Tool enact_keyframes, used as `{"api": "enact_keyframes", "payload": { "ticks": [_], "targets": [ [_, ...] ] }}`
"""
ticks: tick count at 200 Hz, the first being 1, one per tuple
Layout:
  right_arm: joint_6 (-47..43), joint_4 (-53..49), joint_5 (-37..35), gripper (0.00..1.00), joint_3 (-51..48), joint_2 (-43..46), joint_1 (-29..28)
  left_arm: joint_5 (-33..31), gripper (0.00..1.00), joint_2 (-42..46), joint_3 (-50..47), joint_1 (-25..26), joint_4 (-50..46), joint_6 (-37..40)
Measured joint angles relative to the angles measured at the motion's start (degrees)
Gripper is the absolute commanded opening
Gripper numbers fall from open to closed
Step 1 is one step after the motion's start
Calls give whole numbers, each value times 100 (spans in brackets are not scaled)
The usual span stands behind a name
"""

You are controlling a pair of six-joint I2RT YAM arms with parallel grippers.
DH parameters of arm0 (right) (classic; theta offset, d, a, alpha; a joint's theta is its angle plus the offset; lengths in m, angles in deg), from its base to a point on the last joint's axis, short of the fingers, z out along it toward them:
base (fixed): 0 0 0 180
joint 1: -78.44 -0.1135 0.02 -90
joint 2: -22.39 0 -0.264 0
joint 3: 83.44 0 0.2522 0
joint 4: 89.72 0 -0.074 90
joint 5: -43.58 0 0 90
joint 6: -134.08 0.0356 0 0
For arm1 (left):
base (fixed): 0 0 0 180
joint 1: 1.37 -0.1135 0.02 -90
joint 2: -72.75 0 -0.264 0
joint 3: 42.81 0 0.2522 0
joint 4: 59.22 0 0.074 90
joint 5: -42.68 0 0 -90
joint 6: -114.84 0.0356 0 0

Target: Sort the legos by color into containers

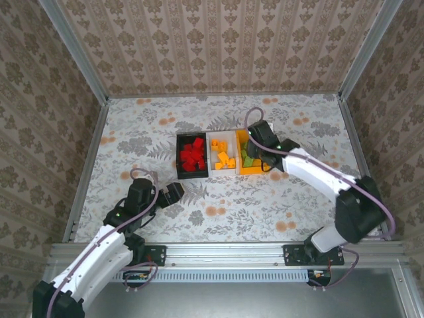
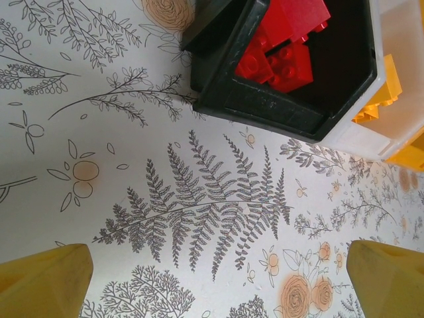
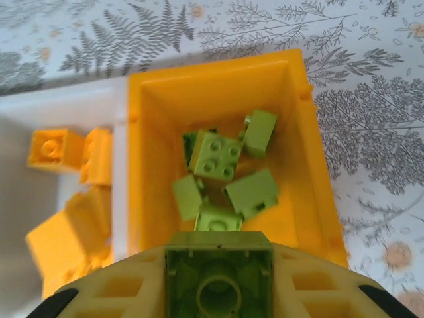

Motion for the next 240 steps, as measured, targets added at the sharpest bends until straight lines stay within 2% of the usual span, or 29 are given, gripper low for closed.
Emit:
{"api": "enact_keyframes", "payload": {
  "ticks": [12,47,81,102,146,155,158,161,200,240],
  "targets": [
    [-9,-2,20,38,284,-426,138,0,100,35,0,0,-26,0],
    [-96,-22,116,64,929,-1121,393,-2,100,76,7,-4,-33,0],
    [-105,35,146,70,1132,-1071,437,-28,100,74,122,-31,-162,0],
    [-79,197,258,70,876,-678,422,-109,100,24,350,-31,-256,15],
    [70,863,411,75,-566,994,151,-739,100,-535,1182,-42,-286,459],
    [92,979,372,80,-846,1296,11,-962,100,-723,1381,-44,-232,625],
    [96,1012,341,96,-933,1384,-42,-1058,100,-813,1460,-48,-205,699],
    [114,1047,306,100,-1036,1491,-111,-1130,100,-874,1521,-52,-184,750],
    [334,1368,-398,100,-1904,2166,-741,-2192,100,-1873,2122,-232,337,1578],
    [881,1338,-1049,100,-2332,2413,-793,-2599,100,-3012,2669,-1287,717,2302]
  ]
}}
